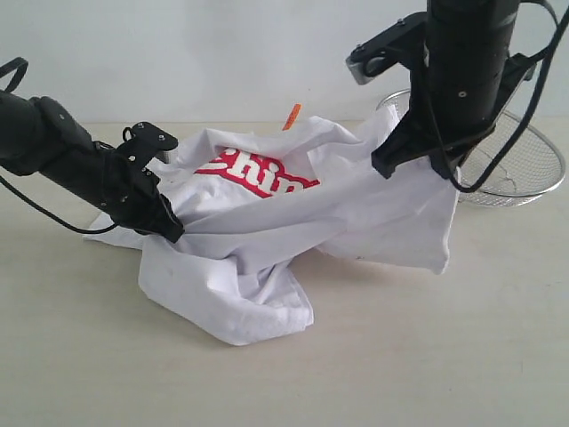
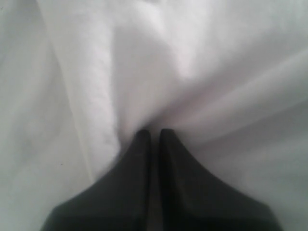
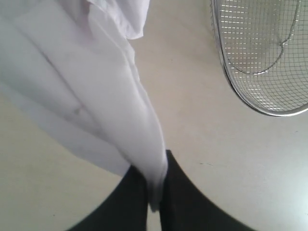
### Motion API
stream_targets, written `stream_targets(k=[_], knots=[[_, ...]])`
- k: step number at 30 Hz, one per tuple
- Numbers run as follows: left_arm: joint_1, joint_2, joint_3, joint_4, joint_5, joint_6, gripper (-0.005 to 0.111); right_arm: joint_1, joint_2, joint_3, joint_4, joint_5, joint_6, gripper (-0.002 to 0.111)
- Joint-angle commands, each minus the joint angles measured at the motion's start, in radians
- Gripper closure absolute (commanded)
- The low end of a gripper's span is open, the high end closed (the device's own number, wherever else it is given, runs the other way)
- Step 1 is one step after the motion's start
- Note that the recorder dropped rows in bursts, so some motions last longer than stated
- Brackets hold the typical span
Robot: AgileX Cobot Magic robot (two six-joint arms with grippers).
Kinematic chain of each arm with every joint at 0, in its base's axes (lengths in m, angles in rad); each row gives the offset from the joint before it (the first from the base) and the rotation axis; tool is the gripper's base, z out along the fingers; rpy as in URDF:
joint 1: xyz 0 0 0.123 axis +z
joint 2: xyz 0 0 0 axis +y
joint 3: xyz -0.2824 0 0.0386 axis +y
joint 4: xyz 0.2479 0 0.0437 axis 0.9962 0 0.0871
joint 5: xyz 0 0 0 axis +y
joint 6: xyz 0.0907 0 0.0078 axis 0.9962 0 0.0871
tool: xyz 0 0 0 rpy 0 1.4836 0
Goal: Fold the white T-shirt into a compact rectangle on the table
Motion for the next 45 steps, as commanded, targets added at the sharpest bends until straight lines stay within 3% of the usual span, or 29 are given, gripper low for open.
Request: stream_targets(k=[1, 4, 9, 11, 15, 17, 19, 22, 24, 28, 30, 36, 41, 45], knots=[[0.025, 0.03, 0.009, 0.025, -0.037, 0.004, 0.102, -0.014, -0.082, 0.001, -0.027, 0.015, -0.014, 0.108], [0.029, 0.03, 0.009, 0.025, -0.037, 0.004, 0.102, -0.055, -0.081, 0.001, -0.051, 0.015, -0.023, 0.108], [0.028, 0.03, 0.009, 0.025, -0.03, 0.004, 0.102, -0.122, -0.047, 0.001, 0.097, 0.015, -0.067, 0.104], [0.028, 0.03, 0.009, 0.025, -0.027, 0.004, 0.102, -0.138, -0.02, 0.001, 0.094, 0.015, -0.075, 0.093], [0.028, 0.03, 0.009, 0.025, -0.022, 0.004, 0.102, -0.15, 0.051, 0.001, 0.012, 0.015, -0.04, 0.055], [0.028, 0.028, 0.009, 0.025, -0.018, 0.004, 0.102, -0.15, 0.076, 0.001, -0.022, 0.015, 0.014, 0.044], [0.028, 0.021, 0.009, 0.025, -0.013, 0.004, 0.102, -0.15, 0.082, 0.001, 0.015, 0.015, 0.024, 0.047], [0.028, 0.005, 0.009, 0.025, -0.006, 0.004, 0.102, -0.15, 0.076, 0.001, 0.081, 0.015, 0.0, 0.066], [0.03, -0.017, 0.009, 0.029, 0.001, 0.004, 0.102, -0.15, 0.056, 0.014, 0.081, 0.015, -0.008, 0.072], [0.031, -0.071, 0.009, 0.029, 0.01, 0.004, 0.102, -0.15, -0.017, 0.094, 0.057, 0.015, -0.024, 0.063], [0.031, -0.093, 0.009, 0.029, 0.017, 0.004, 0.102, -0.15, -0.056, 0.135, 0.048, 0.015, -0.05, 0.065], [0.031, -0.137, 0.009, 0.027, 0.064, 0.004, 0.102, -0.172, -0.167, 0.242, -0.044, 0.015, -0.008, 0.108], [0.022, -0.176, 0.009, 0.025, 0.159, -0.063, 0.102, -0.29, -0.233, 0.398, 0.019, 0.015, 0.007, 0.108], [-0.009, -0.193, 0.009, 0.025, 0.271, -0.123, 0.102, -0.396, -0.256, 0.509, 0.195, -0.118, -0.082, 0.108]])
